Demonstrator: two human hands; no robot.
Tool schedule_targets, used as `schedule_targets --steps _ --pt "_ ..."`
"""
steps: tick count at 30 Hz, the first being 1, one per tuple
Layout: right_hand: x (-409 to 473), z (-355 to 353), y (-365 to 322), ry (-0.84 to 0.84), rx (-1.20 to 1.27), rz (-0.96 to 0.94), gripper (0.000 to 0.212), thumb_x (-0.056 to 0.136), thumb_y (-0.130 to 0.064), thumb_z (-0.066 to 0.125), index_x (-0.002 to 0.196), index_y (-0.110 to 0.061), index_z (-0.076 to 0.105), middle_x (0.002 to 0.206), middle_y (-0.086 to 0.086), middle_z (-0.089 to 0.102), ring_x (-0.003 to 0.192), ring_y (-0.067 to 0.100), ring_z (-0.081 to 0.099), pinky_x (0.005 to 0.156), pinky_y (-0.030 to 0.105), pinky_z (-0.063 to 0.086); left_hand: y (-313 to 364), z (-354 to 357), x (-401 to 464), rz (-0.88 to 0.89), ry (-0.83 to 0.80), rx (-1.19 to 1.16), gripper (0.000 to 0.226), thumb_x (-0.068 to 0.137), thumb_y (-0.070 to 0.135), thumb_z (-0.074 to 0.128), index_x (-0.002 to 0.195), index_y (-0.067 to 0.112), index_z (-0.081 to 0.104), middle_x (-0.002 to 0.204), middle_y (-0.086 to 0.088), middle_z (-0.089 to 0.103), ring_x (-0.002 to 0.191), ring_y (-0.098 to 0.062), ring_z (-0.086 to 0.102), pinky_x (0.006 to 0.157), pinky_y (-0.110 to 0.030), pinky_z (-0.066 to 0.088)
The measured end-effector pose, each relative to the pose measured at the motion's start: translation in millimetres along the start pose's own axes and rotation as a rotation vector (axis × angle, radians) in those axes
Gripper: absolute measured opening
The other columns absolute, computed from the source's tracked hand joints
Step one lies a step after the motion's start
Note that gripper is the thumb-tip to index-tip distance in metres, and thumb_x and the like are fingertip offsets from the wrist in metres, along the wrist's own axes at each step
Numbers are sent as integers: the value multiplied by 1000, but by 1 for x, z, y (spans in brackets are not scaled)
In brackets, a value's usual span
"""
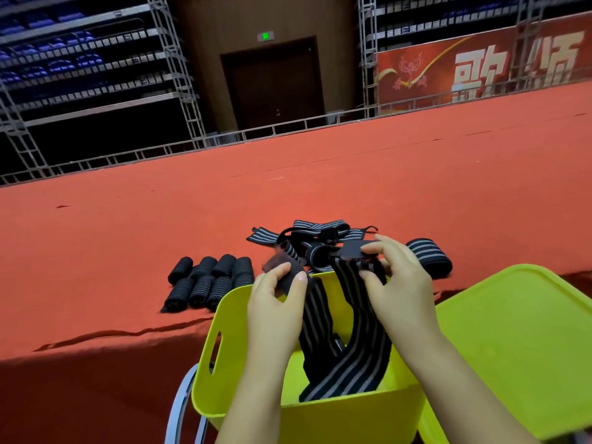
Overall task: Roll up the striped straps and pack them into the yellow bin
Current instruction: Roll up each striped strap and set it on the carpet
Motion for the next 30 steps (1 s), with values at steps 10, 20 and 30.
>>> schedule_targets --steps 10,20,30 --pt "-29 22 -28 -199 244 -35 95 70 17 54 120 -61 35 101 -23 64 94 -7 59 80 0 38 10 3 -11 25 -49 -156 9 85 34 70 92 38 68 97 14 68 94 5 61 83 -18 47" --pt "-14 19 -22 -464 375 -54 59 72 -16 64 117 -53 53 134 -22 46 109 0 56 95 23 46 2 0 0 122 -104 -119 17 90 21 66 84 34 74 87 8 69 89 -5 65 80 -26 49" --pt "-2 7 -15 -355 194 -49 44 76 -15 78 104 -45 64 107 -22 62 105 -4 57 89 12 43 -2 1 -4 -106 -277 -414 16 91 16 60 91 12 76 87 -7 76 81 -16 72 70 -29 57"
Point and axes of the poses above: each hand's wrist, its own x-axis towards the middle knuckle, its own z-axis out of the palm, y = z × x, the point moved 3 cm from there along x, towards the middle knuckle
